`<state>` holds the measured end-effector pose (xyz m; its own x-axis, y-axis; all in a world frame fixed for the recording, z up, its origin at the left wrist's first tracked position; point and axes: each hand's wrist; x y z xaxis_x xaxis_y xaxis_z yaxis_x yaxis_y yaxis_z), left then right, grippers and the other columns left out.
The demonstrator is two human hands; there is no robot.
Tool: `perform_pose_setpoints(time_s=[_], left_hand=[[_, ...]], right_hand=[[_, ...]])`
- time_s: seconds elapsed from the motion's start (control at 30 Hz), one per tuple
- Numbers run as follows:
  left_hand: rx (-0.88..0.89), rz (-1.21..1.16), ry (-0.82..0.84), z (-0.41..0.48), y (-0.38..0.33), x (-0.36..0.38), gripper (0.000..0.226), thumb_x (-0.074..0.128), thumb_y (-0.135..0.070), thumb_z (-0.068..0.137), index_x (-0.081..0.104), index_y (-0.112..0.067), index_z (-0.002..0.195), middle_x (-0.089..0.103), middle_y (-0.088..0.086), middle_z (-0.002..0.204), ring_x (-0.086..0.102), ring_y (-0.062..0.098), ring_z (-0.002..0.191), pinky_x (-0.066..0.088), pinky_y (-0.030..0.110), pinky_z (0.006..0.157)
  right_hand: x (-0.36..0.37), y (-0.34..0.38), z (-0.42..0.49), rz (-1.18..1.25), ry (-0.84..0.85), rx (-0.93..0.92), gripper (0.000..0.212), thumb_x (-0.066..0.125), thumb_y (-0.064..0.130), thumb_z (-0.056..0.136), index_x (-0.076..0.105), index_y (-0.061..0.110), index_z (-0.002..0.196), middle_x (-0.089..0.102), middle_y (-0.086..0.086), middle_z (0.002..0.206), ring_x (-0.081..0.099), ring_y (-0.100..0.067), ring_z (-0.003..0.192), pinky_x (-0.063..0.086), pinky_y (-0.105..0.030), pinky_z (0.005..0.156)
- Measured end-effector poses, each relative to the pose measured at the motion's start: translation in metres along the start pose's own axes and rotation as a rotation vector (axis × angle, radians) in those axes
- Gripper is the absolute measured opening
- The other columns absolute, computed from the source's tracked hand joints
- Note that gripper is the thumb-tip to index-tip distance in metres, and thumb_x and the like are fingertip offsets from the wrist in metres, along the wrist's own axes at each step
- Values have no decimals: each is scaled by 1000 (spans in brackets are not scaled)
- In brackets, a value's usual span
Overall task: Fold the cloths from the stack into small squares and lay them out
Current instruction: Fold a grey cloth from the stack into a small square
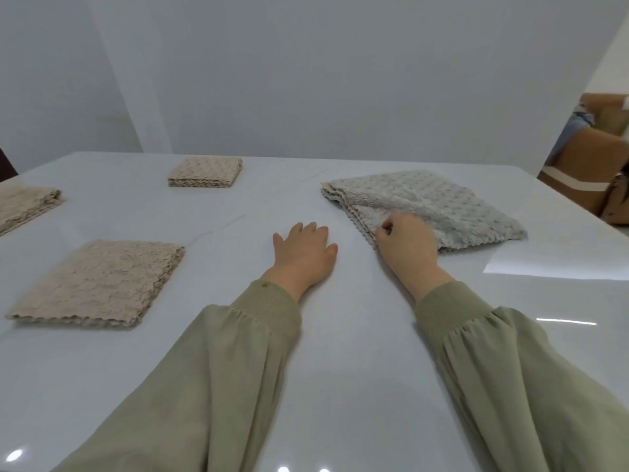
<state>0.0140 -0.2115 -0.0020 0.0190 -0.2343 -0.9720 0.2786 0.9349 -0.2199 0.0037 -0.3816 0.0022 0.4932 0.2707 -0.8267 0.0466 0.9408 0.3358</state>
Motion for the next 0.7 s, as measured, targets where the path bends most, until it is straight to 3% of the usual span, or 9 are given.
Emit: perform_pose_setpoints(time_s=[0.1, 0.2, 0.37, 0.5, 0.6, 0.7], left_hand=[[38, -4, -23, -2, 6, -3, 38, 30, -37, 97, 49, -16, 122, 48, 1, 126, 33, 25, 131, 24, 54, 106], [75, 10, 1, -4, 12, -4, 44, 29, -39, 98, 42, -19, 135, 39, -1, 142, 24, 23, 139, 20, 49, 109], [89, 15, 20, -6, 13, -6, 47, 28, -39, 99, 34, -21, 142, 29, -1, 151, 16, 21, 143, 13, 48, 113], [93, -10, -48, -2, 20, -6, 46, 38, -39, 97, 43, -19, 138, 39, 1, 146, 28, 22, 137, 23, 41, 111], [21, -196, -187, 1, 37, -9, 40, 44, -29, 96, 49, -19, 134, 46, 1, 142, 36, 20, 133, 28, 32, 108], [-91, -461, -288, -2, 61, -16, 35, 45, -19, 96, 53, -17, 130, 51, 1, 137, 44, 18, 127, 31, 28, 105]], right_hand=[[-1, 3, 0, 22, 22, 30, 25, 53, 30, 85, 63, 7, 84, 63, -5, 80, 55, -24, 76, 38, -29, 63], [-1, 4, 0, 10, 20, 9, 19, 50, 21, 87, 65, 9, 87, 64, -5, 82, 52, -21, 74, 36, -27, 61], [2, 1, 1, 68, -47, 43, 20, 47, 9, 83, 59, 5, 67, 59, -7, 64, 54, -25, 64, 31, -25, 48], [3, 0, 6, 81, -180, -9, 19, 49, 10, 87, 58, 6, 71, 58, -8, 75, 52, -27, 77, 43, -37, 68], [0, 7, 7, 173, -281, -12, 15, 44, 9, 93, 50, 9, 79, 54, -6, 79, 46, -23, 77, 38, -35, 70], [-8, 31, 5, 457, -226, 26, 12, 39, 12, 97, 44, 13, 86, 55, -4, 85, 46, -21, 76, 28, -27, 63]])
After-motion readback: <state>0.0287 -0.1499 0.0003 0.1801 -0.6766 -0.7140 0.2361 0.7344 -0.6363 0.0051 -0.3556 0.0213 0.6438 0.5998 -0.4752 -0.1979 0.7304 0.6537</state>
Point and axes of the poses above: each hand's wrist, its own z-axis towards the middle knuckle, its own x-axis out of the palm, y = z × x
